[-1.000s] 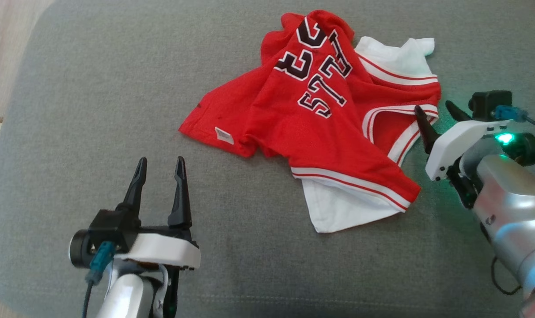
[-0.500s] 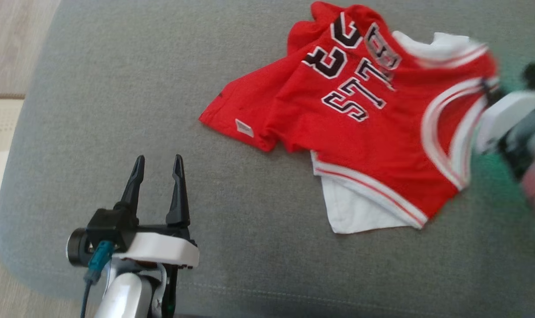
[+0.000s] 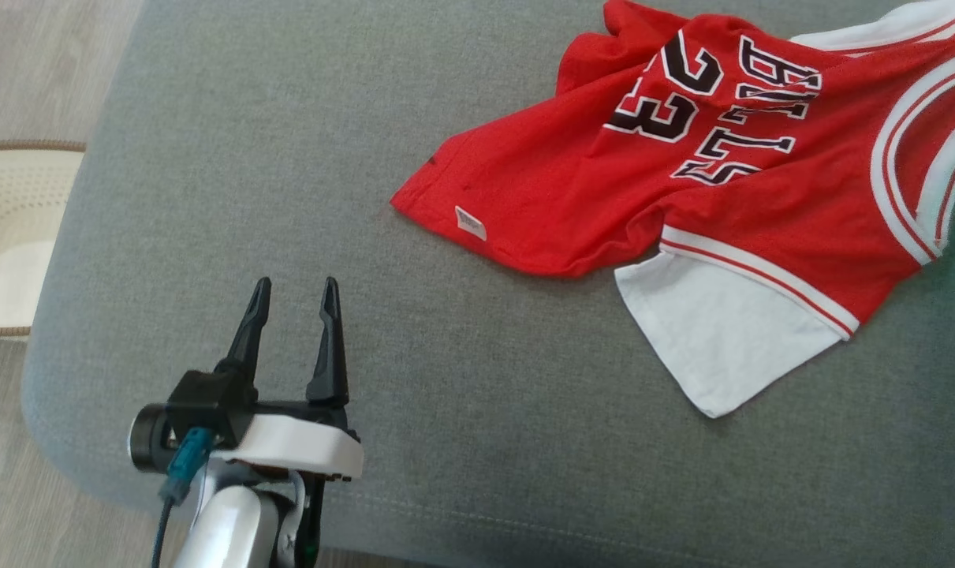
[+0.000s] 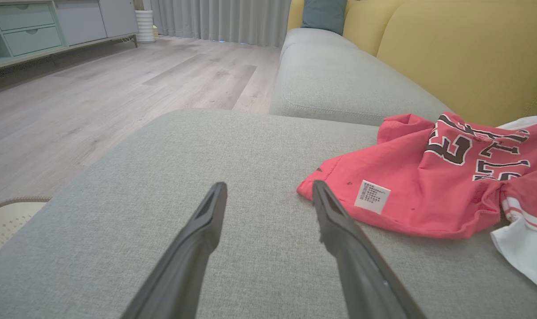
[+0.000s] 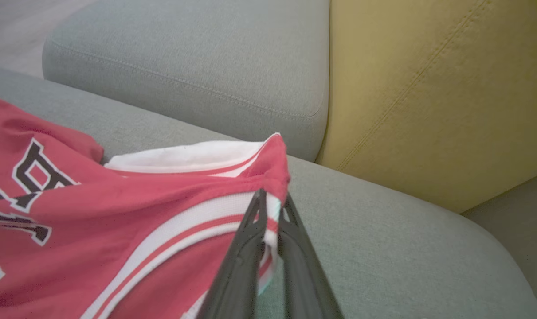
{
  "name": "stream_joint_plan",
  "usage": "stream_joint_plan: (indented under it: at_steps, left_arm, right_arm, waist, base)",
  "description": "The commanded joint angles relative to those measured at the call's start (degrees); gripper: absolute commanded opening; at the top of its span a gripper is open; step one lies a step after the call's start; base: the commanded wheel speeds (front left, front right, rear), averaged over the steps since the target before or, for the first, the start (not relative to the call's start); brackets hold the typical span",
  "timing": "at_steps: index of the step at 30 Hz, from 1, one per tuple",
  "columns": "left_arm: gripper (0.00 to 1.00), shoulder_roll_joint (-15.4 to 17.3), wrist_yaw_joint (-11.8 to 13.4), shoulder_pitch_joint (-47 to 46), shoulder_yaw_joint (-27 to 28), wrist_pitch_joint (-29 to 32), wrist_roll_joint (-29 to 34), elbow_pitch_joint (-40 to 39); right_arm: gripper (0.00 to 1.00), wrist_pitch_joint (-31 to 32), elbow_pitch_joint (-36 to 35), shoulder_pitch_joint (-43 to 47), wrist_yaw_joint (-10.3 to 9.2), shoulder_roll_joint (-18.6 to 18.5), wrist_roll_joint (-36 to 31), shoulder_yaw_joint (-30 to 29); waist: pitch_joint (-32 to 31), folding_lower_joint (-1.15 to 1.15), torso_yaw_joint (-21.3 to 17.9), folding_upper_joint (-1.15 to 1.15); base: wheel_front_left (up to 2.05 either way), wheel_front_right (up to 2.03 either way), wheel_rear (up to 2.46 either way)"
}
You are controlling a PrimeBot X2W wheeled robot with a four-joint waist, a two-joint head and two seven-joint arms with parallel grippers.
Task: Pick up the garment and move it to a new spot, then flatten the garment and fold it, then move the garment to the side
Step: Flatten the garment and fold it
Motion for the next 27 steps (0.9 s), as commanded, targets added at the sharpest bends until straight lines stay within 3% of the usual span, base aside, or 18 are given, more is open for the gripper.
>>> stream_joint_plan:
  at_steps: [1, 9, 16, 20, 21, 26, 27]
  left_arm:
    - [1.00, 0.30, 0.10, -1.77, 1.87, -0.70, 0.63, -1.41]
    - [1.00, 0.17, -0.24, -2.32, 1.90, -0.70, 0.50, -0.54]
    - [1.00, 0.11, 0.10, -3.06, 3.86, -0.70, -0.10, 2.53]
    - [1.00, 0.07, 0.55, -2.48, 5.36, -0.70, -0.54, 3.63]
    - [1.00, 0.03, 0.70, -2.00, 5.96, -0.70, -0.73, 4.13]
    - [1.00, -0.09, 0.94, -0.34, 6.64, -0.70, -1.44, 5.04]
    - [1.00, -0.09, 0.94, -0.34, 6.64, -0.70, -1.44, 5.04]
  right_arm:
    - [1.00, -0.52, -0.82, -0.39, -0.05, -0.74, -1.36, -1.55]
    - [1.00, -5.71, -0.82, 2.41, -0.05, 4.07, -6.10, -10.79]
    - [1.00, -11.22, -2.28, 6.30, -0.05, 11.61, -7.12, -15.88]
    - [1.00, -11.44, -9.94, 10.23, -0.05, 14.01, -7.84, -18.28]
    - [1.00, -11.45, -15.12, 13.46, -0.05, 14.87, -8.93, -20.27]
    - [1.00, -11.46, -27.86, 24.52, -0.05, 18.42, -12.77, -26.03]
    - [1.00, -11.46, -27.86, 24.52, -0.05, 18.42, -12.77, -26.03]
  waist:
    - [-0.53, 0.00, -0.15, 0.00]
    - [-3.63, 0.00, -3.08, 0.00]
    - [-8.13, 0.00, -8.50, 0.00]
    - [-10.13, 0.00, -11.29, 0.00]
    - [-11.14, 0.00, -12.45, 0.00]
    - [-13.83, 0.00, -14.12, 0.00]
    - [-13.83, 0.00, -14.12, 0.00]
  base:
    - [0.00, 0.00, 0.00]
    - [0.00, 0.00, 0.00]
    - [0.00, 0.00, 0.00]
    - [0.00, 0.00, 0.00]
    - [0.00, 0.00, 0.00]
    - [0.00, 0.00, 0.00]
    - [0.00, 0.00, 0.00]
